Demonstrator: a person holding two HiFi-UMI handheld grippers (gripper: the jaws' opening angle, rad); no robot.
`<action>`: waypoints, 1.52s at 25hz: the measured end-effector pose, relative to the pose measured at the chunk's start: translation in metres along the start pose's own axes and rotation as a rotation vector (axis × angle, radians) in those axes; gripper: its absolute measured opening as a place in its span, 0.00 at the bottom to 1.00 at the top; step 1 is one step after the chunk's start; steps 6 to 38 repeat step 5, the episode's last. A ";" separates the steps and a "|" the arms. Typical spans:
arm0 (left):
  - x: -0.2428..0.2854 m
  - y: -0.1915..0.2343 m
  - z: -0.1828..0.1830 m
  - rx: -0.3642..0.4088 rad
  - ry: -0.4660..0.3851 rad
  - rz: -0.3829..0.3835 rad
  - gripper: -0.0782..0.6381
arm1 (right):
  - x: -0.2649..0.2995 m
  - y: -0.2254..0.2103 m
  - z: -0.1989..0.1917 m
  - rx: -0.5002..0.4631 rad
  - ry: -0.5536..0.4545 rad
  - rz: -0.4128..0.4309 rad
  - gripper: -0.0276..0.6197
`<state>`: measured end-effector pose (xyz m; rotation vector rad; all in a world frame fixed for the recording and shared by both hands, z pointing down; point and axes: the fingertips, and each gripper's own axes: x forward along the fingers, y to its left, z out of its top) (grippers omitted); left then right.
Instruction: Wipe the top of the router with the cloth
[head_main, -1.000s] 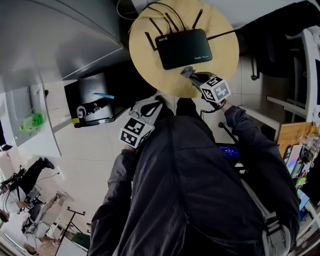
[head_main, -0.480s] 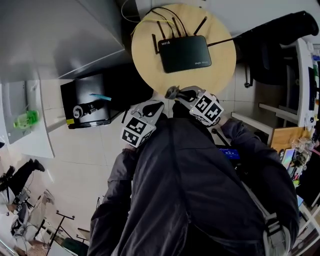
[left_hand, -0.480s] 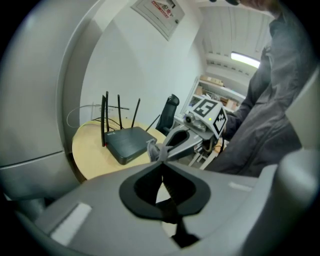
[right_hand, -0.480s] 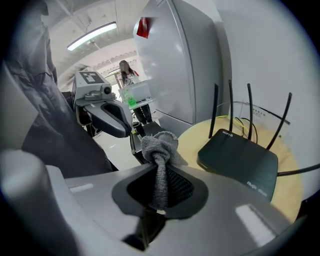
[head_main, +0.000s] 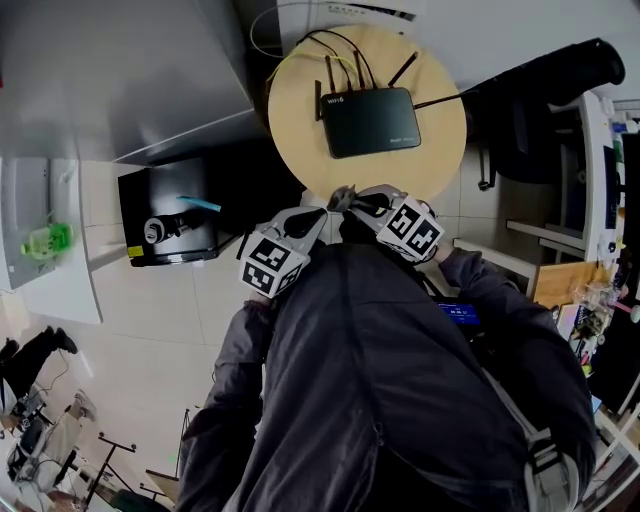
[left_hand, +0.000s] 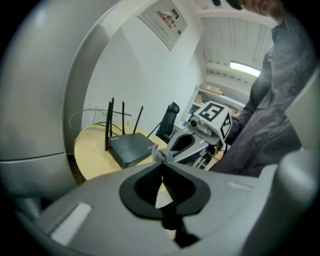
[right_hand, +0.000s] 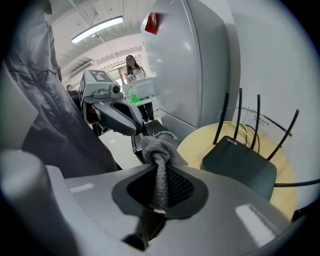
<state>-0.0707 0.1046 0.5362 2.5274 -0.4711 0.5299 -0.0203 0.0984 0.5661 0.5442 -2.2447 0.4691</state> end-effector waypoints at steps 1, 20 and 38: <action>-0.001 0.000 0.000 -0.003 -0.001 -0.002 0.11 | 0.000 0.001 0.001 0.000 0.000 0.001 0.09; -0.005 0.003 0.000 -0.004 -0.008 -0.007 0.11 | 0.001 0.003 0.006 -0.011 -0.001 -0.003 0.09; -0.005 0.003 0.000 -0.004 -0.008 -0.007 0.11 | 0.001 0.003 0.006 -0.011 -0.001 -0.003 0.09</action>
